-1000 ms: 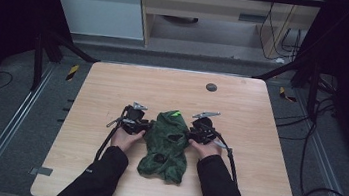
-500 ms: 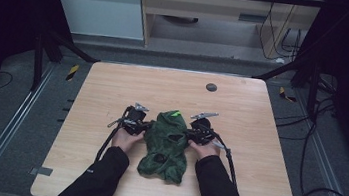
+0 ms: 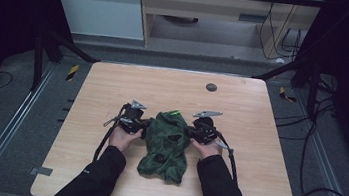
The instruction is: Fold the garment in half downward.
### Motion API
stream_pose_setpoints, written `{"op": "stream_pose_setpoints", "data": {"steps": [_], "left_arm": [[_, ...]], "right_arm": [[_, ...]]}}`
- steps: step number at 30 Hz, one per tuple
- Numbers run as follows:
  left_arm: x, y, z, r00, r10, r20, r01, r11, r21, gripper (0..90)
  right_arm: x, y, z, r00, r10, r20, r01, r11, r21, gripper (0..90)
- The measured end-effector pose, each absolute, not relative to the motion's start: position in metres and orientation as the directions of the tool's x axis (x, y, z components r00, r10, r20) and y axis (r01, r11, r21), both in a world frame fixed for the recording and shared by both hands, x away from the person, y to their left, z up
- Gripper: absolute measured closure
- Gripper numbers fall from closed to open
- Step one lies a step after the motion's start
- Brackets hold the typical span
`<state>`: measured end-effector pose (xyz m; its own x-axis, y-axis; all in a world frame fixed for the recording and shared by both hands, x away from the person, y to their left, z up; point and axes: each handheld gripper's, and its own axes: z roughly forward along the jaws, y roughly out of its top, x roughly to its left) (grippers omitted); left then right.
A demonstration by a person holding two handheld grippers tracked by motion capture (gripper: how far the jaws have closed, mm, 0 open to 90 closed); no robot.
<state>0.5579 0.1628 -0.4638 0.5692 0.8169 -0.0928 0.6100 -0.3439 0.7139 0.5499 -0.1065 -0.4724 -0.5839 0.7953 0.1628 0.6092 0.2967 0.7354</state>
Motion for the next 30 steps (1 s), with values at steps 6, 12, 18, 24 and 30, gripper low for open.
{"op": "stream_pose_setpoints", "data": {"steps": [6, 12, 18, 24, 30], "left_arm": [[0.545, 0.169, -0.450, 0.588, 0.804, -0.093, 0.578, -0.337, 0.743, 89.4], [0.528, 0.173, -0.439, 0.611, 0.786, -0.091, 0.547, -0.337, 0.766, 89.4], [0.514, 0.174, -0.431, 0.631, 0.771, -0.083, 0.524, -0.345, 0.779, 89.5], [0.507, 0.174, -0.429, 0.623, 0.777, -0.091, 0.540, -0.342, 0.769, 89.5], [0.501, 0.178, -0.425, 0.626, 0.772, -0.106, 0.536, -0.328, 0.778, 89.5]], "right_arm": [[0.539, -0.110, -0.457, -0.617, 0.771, 0.160, 0.564, 0.291, 0.773, 84.0], [0.530, -0.108, -0.449, -0.639, 0.756, 0.141, 0.534, 0.305, 0.788, 84.1], [0.523, -0.107, -0.444, -0.657, 0.743, 0.127, 0.508, 0.312, 0.803, 84.0], [0.515, -0.107, -0.441, -0.662, 0.738, 0.134, 0.502, 0.304, 0.810, 84.1], [0.510, -0.107, -0.435, -0.670, 0.732, 0.122, 0.493, 0.317, 0.811, 84.3]]}}
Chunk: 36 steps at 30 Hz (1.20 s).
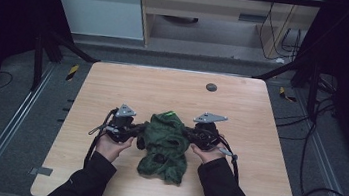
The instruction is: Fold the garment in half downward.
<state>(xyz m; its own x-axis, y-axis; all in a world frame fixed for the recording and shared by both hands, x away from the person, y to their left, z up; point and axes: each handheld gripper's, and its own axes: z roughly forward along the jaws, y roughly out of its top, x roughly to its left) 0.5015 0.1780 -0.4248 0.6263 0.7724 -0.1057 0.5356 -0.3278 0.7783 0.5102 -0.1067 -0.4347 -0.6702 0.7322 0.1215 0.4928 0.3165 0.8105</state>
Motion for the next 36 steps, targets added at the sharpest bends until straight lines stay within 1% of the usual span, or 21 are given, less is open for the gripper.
{"op": "stream_pose_setpoints", "data": {"steps": [4, 16, 20, 29, 36], "left_arm": [[0.498, 0.180, -0.423, 0.629, 0.769, -0.115, 0.531, -0.317, 0.786, 89.5], [0.483, 0.179, -0.421, 0.642, 0.759, -0.110, 0.521, -0.327, 0.788, 89.5], [0.479, 0.181, -0.422, 0.643, 0.755, -0.124, 0.527, -0.319, 0.788, 89.4], [0.464, 0.179, -0.422, 0.662, 0.742, -0.112, 0.517, -0.343, 0.785, 89.4], [0.455, 0.176, -0.426, 0.673, 0.731, -0.112, 0.521, -0.361, 0.773, 89.4]], "right_arm": [[0.508, -0.108, -0.432, -0.672, 0.730, 0.123, 0.490, 0.314, 0.813, 84.3], [0.490, -0.109, -0.428, -0.693, 0.717, 0.068, 0.447, 0.354, 0.821, 84.2], [0.487, -0.110, -0.428, -0.699, 0.712, 0.071, 0.447, 0.357, 0.821, 84.1], [0.475, -0.107, -0.431, -0.719, 0.692, 0.059, 0.435, 0.382, 0.816, 84.1], [0.464, -0.111, -0.437, -0.727, 0.682, 0.082, 0.447, 0.378, 0.810, 83.8]]}}
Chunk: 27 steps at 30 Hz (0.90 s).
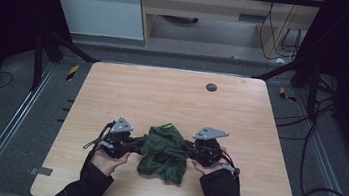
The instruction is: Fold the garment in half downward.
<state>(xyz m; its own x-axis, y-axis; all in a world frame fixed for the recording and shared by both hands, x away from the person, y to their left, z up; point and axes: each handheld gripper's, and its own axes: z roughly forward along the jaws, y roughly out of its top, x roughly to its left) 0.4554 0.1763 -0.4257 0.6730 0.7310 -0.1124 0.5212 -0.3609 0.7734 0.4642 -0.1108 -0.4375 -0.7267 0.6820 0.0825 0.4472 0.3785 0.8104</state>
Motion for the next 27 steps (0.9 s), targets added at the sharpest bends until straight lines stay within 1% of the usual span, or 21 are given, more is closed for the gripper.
{"op": "stream_pose_setpoints", "data": {"steps": [13, 20, 27], "left_arm": [[0.439, 0.178, -0.431, 0.677, 0.725, -0.126, 0.533, -0.364, 0.764, 89.3], [0.429, 0.179, -0.441, 0.683, 0.719, -0.133, 0.552, -0.389, 0.737, 89.4], [0.421, 0.182, -0.444, 0.692, 0.707, -0.147, 0.558, -0.394, 0.731, 89.3]], "right_arm": [[0.447, -0.113, -0.443, -0.734, 0.670, 0.109, 0.459, 0.371, 0.807, 83.6], [0.438, -0.112, -0.447, -0.745, 0.655, 0.129, 0.469, 0.375, 0.800, 83.2], [0.428, -0.114, -0.455, -0.748, 0.646, 0.150, 0.483, 0.376, 0.791, 82.5]]}}
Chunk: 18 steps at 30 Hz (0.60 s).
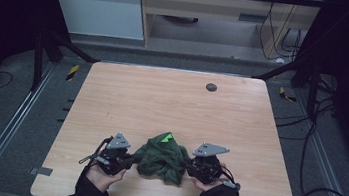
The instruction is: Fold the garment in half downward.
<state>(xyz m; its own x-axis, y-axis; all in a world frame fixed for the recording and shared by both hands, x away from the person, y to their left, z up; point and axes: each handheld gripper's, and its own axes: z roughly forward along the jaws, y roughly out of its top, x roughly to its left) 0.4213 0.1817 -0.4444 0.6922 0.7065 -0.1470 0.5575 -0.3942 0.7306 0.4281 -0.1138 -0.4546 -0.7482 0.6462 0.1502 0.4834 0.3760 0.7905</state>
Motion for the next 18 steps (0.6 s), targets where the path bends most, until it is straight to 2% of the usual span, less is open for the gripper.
{"op": "stream_pose_setpoints", "data": {"steps": [18], "left_arm": [[0.414, 0.173, -0.463, 0.715, 0.678, -0.172, 0.589, -0.451, 0.671, 89.4]], "right_arm": [[0.415, -0.117, -0.473, -0.743, 0.642, 0.190, 0.526, 0.385, 0.758, 81.2]]}}
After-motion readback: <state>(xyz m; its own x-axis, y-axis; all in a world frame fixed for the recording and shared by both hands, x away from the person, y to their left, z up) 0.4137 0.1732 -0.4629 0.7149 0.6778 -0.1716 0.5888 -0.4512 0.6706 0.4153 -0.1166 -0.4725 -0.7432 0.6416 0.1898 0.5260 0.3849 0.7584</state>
